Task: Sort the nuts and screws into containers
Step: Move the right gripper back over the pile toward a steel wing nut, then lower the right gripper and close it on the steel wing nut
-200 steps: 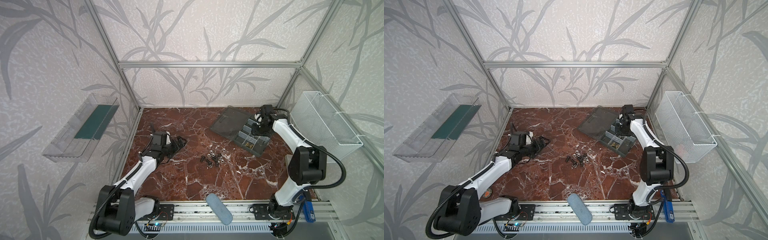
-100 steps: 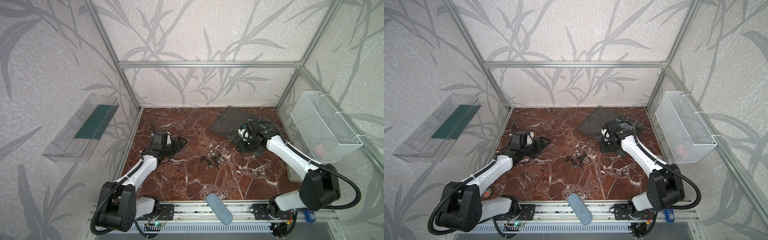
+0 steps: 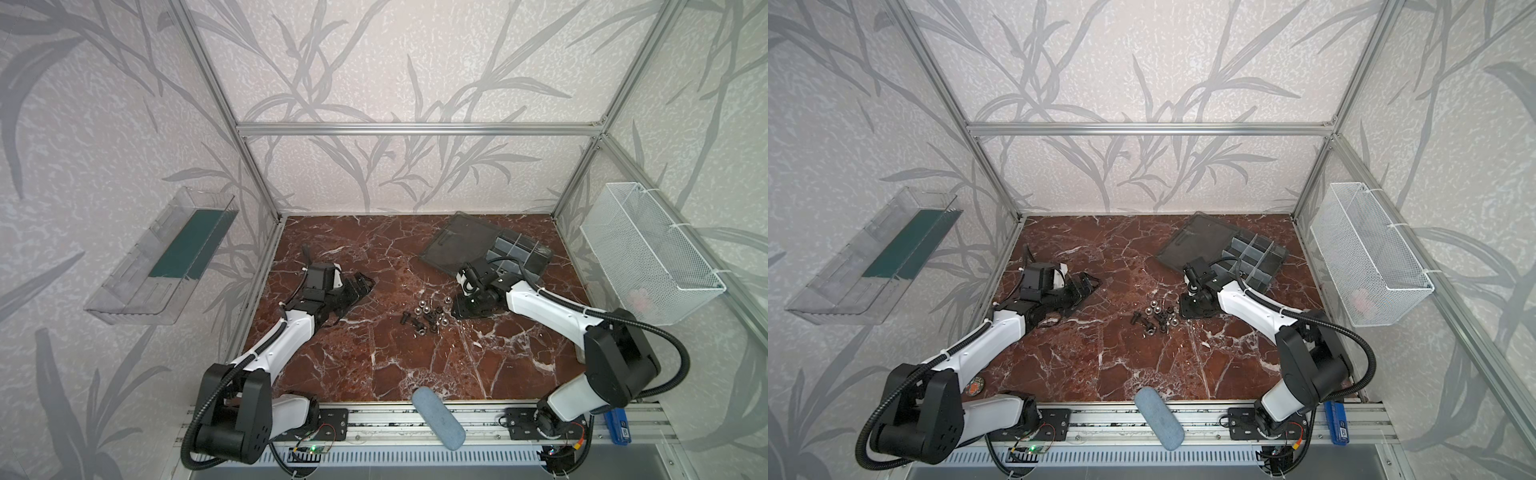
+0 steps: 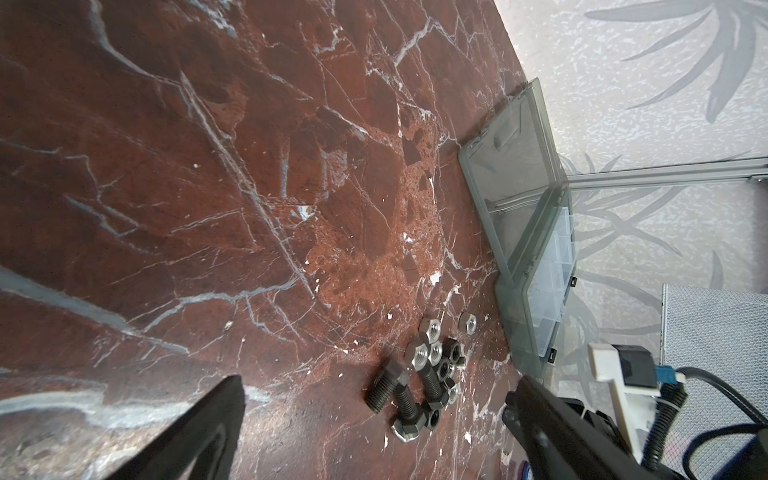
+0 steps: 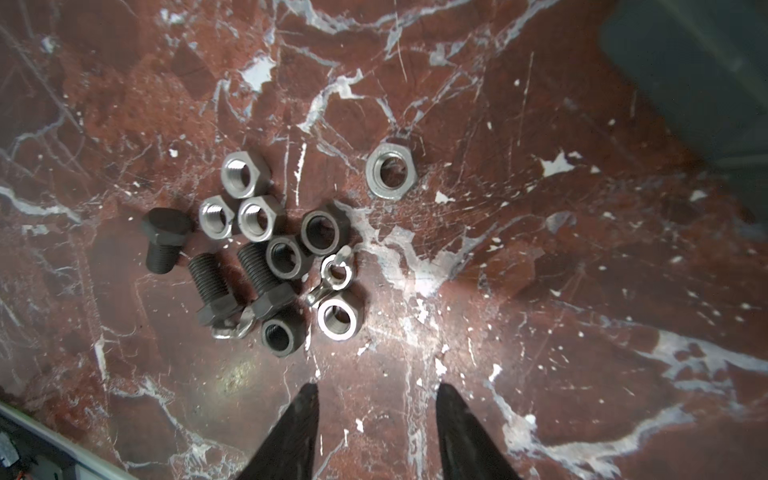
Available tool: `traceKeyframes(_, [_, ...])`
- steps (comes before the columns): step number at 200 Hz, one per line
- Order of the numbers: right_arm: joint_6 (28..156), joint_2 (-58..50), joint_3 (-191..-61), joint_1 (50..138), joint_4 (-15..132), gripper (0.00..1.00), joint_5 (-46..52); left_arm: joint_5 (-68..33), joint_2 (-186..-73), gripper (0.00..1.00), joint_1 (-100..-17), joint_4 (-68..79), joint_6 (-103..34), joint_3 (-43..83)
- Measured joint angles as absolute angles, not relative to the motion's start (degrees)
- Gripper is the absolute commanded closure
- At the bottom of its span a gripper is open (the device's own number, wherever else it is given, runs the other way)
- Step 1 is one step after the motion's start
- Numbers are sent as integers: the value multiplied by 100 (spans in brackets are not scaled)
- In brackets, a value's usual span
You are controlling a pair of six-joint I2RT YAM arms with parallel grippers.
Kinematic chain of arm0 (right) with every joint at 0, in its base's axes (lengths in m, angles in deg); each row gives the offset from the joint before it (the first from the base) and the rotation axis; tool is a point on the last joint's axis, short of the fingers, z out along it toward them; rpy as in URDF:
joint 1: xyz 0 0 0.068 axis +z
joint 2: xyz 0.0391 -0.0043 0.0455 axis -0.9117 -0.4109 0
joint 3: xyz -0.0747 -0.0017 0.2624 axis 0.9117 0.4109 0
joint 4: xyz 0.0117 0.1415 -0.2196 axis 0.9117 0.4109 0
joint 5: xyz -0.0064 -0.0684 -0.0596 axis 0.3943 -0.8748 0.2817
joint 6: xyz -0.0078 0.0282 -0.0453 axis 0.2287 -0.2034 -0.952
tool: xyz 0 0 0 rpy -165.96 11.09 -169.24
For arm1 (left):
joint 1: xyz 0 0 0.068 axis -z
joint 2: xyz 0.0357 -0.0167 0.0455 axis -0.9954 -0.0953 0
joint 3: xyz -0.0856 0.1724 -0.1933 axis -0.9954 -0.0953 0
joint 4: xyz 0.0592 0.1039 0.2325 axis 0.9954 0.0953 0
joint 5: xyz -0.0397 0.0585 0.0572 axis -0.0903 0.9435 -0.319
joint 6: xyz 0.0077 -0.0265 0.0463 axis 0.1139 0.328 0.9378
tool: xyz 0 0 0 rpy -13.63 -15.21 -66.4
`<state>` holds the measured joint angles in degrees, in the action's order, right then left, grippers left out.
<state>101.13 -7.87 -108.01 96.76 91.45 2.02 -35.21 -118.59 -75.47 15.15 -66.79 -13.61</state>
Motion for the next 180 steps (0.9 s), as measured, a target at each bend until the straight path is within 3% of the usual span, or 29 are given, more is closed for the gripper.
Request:
traceKeyframes(82, [10218,-1864,-11437,9912,8917,59,171,-3521,-11959,0,-7547,1515,-6677,-1361])
traceKeyframes(180, [10172,-2338,-11747,10015,8902,62,138,-3524,-11972,1,-7547,1512,-6675,-1361])
